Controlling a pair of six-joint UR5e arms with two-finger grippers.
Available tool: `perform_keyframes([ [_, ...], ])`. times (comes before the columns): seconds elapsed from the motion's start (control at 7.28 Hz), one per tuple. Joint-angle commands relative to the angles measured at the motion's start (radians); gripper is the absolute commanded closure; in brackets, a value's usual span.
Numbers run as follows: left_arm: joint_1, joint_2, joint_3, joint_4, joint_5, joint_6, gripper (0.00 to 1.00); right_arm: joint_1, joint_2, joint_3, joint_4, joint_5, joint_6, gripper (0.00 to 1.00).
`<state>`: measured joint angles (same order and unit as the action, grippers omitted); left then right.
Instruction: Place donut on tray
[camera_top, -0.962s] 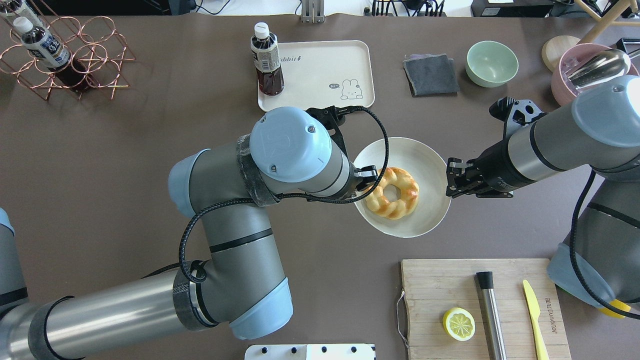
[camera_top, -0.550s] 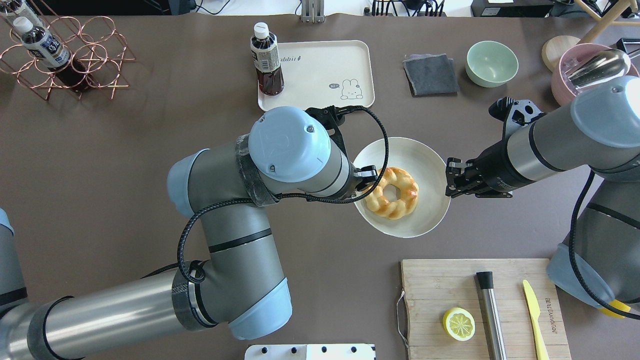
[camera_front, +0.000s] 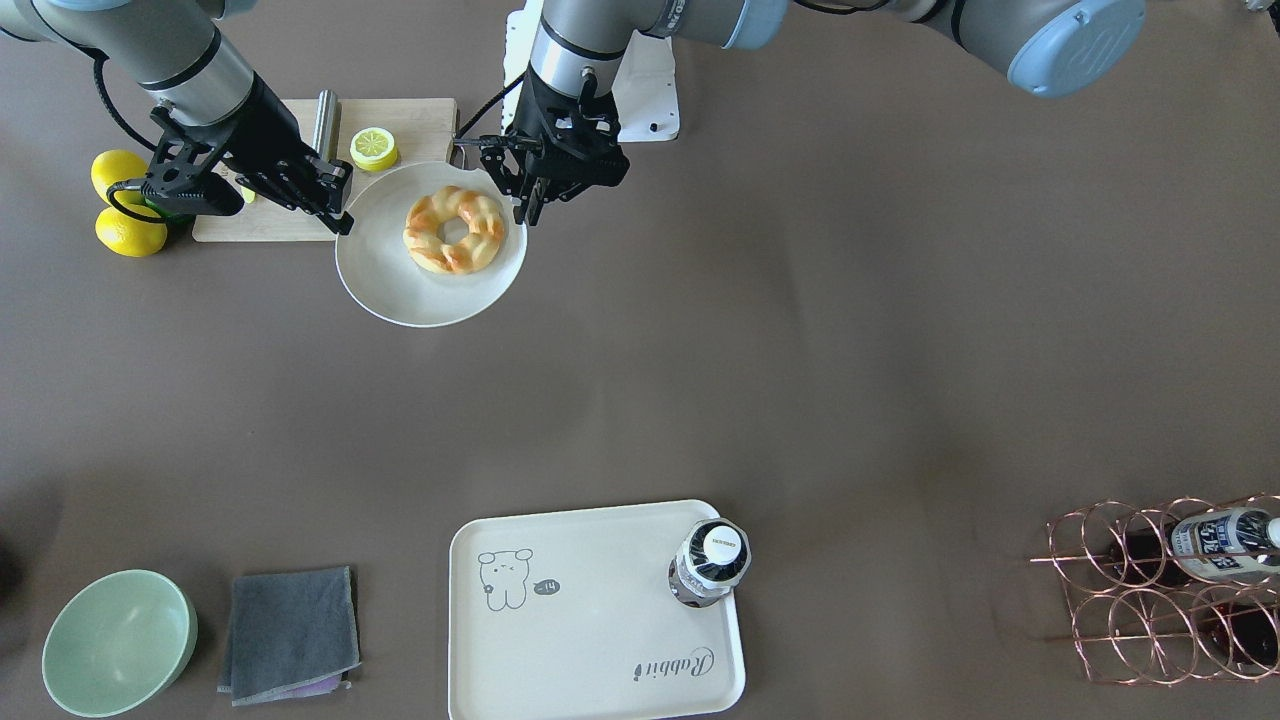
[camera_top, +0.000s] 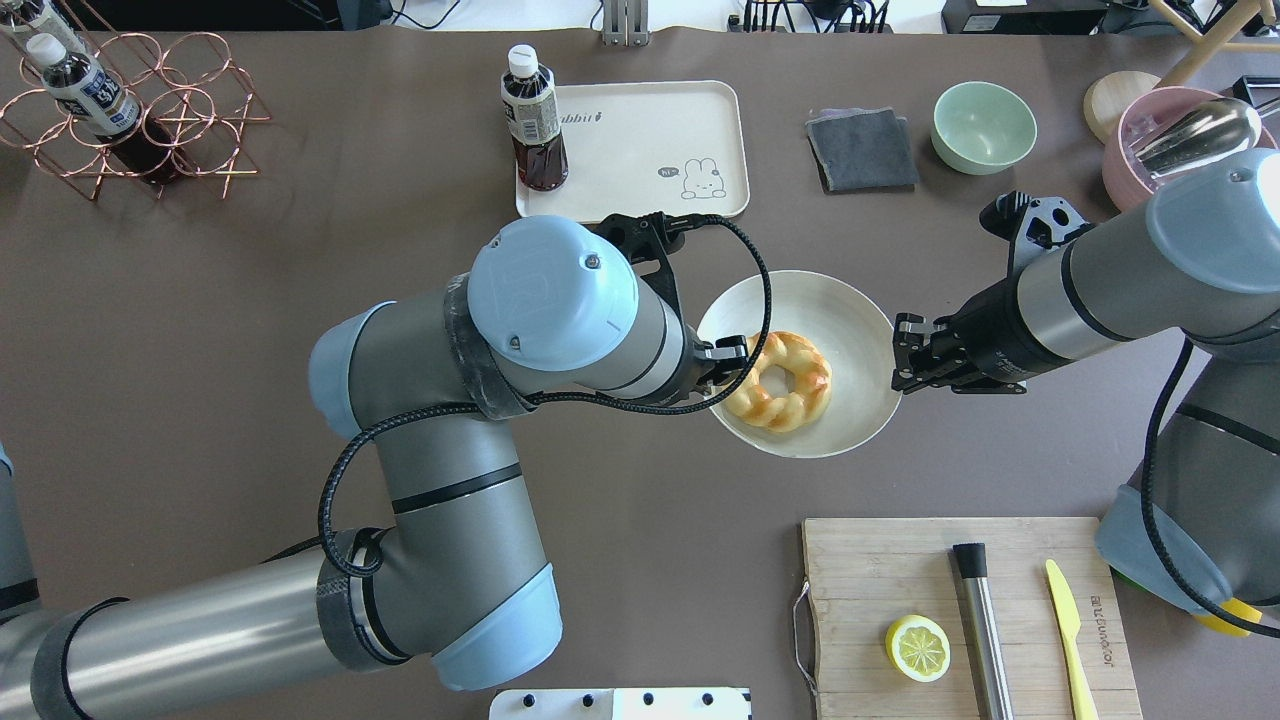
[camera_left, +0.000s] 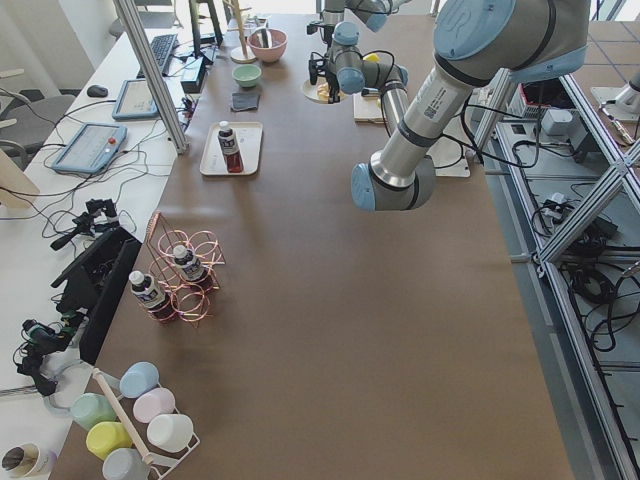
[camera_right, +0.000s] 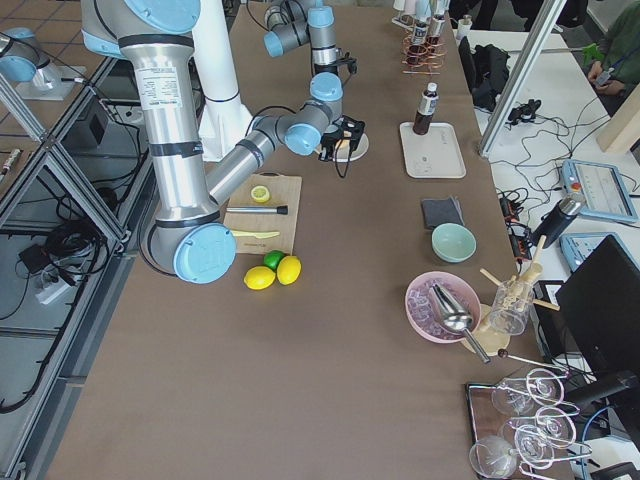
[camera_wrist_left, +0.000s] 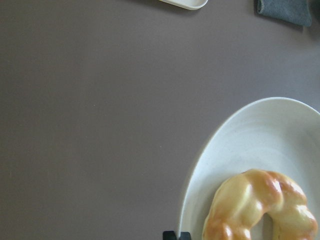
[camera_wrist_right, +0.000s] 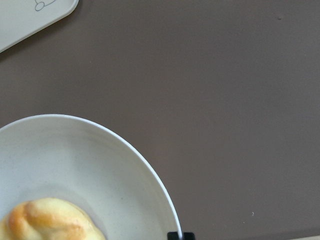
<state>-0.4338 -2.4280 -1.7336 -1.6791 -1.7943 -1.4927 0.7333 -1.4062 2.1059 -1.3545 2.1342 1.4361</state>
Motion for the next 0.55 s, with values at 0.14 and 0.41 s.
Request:
perform_keyframes([
  [0.14,-0.013,0.081,-0.085,-0.001,-0.002,0.07,0.02,0.003,0.001,0.006,0.005,0.004,0.0,1.0],
  [0.41,-0.081,0.168,-0.168,0.001,-0.028,0.153,0.02,0.002,0.01,-0.007,0.005,0.001,-0.002,1.0],
])
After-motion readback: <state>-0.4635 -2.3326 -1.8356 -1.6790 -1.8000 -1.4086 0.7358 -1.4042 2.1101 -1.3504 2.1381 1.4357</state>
